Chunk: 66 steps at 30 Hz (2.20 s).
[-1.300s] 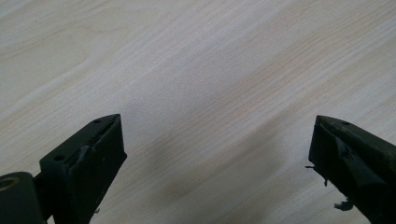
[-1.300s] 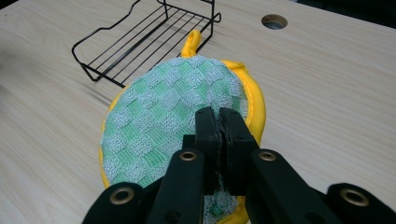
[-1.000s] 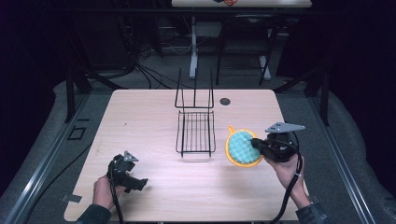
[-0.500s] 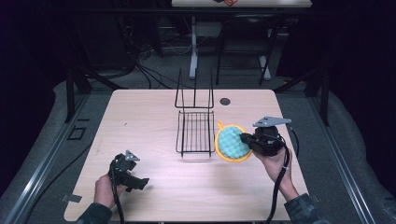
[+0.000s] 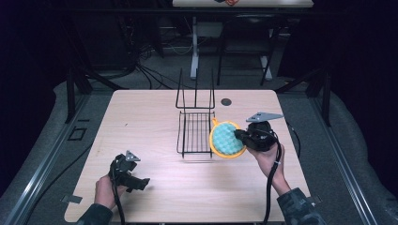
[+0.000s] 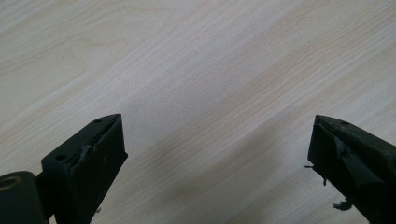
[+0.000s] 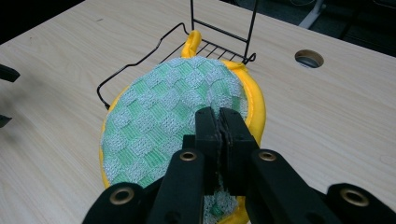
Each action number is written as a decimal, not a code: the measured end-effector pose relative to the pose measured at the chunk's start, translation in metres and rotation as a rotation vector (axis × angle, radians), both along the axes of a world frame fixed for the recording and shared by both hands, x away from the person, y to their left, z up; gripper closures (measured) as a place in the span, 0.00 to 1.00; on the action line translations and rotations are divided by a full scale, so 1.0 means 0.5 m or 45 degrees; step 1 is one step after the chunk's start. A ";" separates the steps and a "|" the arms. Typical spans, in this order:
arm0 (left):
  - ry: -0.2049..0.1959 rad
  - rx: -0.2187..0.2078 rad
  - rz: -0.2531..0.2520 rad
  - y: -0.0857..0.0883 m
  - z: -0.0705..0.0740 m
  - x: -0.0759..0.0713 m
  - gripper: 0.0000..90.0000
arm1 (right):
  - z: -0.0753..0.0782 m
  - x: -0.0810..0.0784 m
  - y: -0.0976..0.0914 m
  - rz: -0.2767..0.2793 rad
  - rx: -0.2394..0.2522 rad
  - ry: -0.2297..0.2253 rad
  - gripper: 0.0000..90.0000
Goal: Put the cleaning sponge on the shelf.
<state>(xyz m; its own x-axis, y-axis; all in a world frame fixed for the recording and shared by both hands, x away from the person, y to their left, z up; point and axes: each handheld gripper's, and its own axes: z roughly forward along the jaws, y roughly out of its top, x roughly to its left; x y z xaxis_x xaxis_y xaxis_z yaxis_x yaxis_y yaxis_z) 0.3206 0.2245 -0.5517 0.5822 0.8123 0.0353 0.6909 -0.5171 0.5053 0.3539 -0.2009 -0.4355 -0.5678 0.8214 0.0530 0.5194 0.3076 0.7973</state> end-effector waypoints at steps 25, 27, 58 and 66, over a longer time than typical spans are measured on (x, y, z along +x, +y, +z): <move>0.001 -0.002 -0.003 0.000 -0.001 -0.001 0.04 | -0.007 0.057 0.075 0.019 -0.006 0.011 0.97; 0.004 0.000 -0.005 0.000 -0.001 -0.001 0.04 | -0.011 0.061 0.081 0.017 0.002 0.021 0.97; 0.004 -0.007 -0.015 0.003 0.000 -0.001 0.05 | -0.070 0.111 0.145 -0.014 0.015 0.091 0.97; 0.005 -0.028 -0.021 0.005 0.002 -0.001 0.03 | -0.087 0.122 0.148 -0.058 0.072 0.101 0.97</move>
<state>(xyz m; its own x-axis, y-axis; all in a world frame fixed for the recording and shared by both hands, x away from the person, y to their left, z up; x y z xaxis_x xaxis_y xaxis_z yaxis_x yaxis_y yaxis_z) 0.3201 0.2271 -0.5509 0.5954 0.8033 0.0152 0.6846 -0.5171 0.5137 0.4149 -0.1268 -0.4789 -0.5222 0.8407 0.1433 0.5937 0.2377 0.7688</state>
